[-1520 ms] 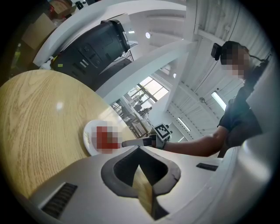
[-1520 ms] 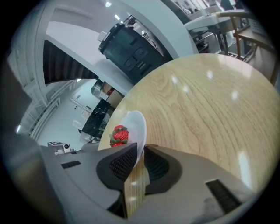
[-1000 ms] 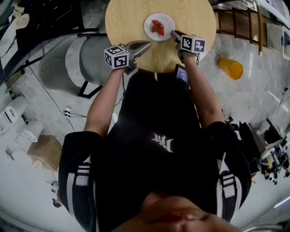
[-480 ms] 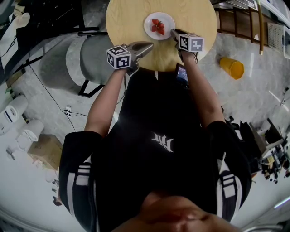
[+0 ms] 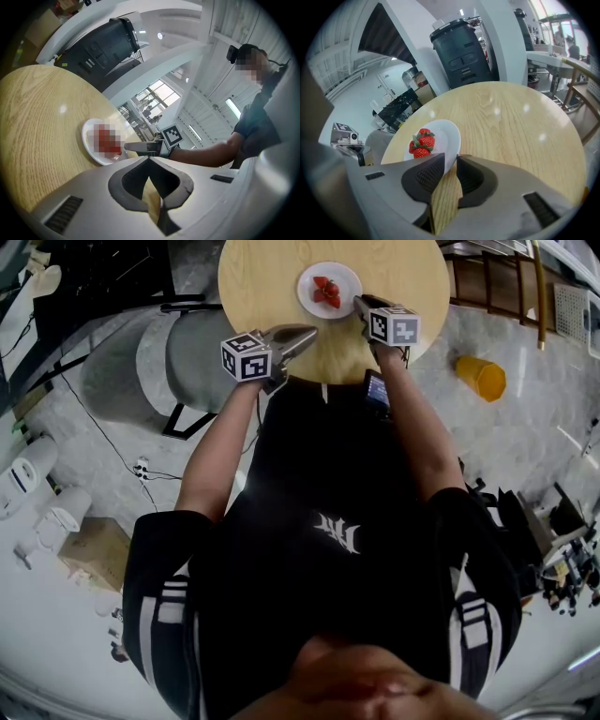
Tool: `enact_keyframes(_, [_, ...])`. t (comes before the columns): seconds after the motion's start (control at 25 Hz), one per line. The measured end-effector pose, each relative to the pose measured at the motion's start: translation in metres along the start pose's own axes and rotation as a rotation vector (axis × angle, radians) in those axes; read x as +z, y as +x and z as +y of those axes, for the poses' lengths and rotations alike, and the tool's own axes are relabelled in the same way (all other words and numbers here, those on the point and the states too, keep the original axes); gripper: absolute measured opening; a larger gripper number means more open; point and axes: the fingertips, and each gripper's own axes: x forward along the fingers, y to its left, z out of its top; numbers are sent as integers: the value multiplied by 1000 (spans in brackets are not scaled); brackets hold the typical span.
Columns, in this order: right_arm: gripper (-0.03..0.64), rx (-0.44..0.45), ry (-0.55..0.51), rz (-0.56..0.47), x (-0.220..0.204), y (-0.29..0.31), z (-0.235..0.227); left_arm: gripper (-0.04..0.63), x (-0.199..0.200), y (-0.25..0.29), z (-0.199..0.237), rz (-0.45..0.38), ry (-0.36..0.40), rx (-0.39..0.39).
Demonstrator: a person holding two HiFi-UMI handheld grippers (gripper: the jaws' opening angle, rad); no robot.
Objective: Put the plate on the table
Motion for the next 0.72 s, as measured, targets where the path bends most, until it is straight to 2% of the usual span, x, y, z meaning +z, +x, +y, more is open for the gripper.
enact_keyframes(0.2, [84,18,-11,-38,10,-5,3,2,1,0,-1,-1,5,1])
enact_keyframes(0.28, [80,29,-41,-56,16,-9,7,2,3,0,-2,-6,10,1])
enact_keyframes(0.36, [32,38,-89,-72,21,-13,10,2,6,0,-2,-12,16,3])
enact_keyframes(0.44, [31,52,-128,-86,27,-17,14,2,11,-2,-1,-17,24,7])
enact_keyframes(0.56, [2,85,-147,-121,36,-26,19,2,17,-4,-2,-22,38,12])
enact_keyframes(0.72, [2,169,-168,-183,50,-43,33,2,26,-6,-7,-32,60,15])
